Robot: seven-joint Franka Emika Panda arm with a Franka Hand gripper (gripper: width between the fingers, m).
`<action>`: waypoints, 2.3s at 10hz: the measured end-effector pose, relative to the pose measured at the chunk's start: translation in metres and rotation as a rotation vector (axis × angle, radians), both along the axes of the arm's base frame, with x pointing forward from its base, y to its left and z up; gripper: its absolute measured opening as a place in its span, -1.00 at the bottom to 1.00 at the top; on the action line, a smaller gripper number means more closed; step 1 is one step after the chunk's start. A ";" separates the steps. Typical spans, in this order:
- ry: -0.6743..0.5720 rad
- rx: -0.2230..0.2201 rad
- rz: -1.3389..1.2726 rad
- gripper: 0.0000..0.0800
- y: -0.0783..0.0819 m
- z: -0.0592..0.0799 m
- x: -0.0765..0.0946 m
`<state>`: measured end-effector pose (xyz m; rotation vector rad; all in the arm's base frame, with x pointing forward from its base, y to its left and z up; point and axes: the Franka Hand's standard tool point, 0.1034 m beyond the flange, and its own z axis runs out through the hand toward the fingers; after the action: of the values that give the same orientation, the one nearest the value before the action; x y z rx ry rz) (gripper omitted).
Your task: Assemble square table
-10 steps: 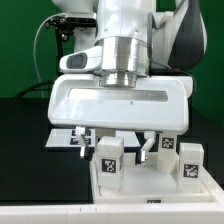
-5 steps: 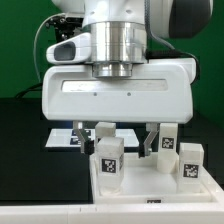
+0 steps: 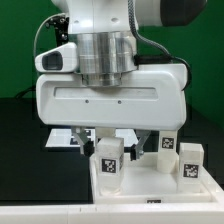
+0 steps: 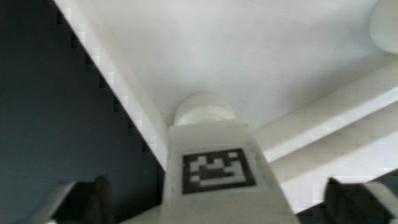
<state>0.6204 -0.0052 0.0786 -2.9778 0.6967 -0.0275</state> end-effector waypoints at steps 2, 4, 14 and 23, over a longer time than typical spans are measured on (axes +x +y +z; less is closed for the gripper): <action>0.004 0.002 -0.048 -0.29 0.000 0.000 0.000; 0.014 0.008 -0.180 -0.29 0.000 0.000 0.000; -0.017 0.165 -1.264 -0.29 -0.003 -0.001 0.010; -0.107 0.044 -0.563 0.62 -0.001 0.002 0.009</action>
Offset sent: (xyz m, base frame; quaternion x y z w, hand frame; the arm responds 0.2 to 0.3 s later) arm 0.0000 0.0000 0.0000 0.0000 0.0000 0.1296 0.9916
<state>0.6294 -0.0065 0.0808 -2.6119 1.4635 -0.2000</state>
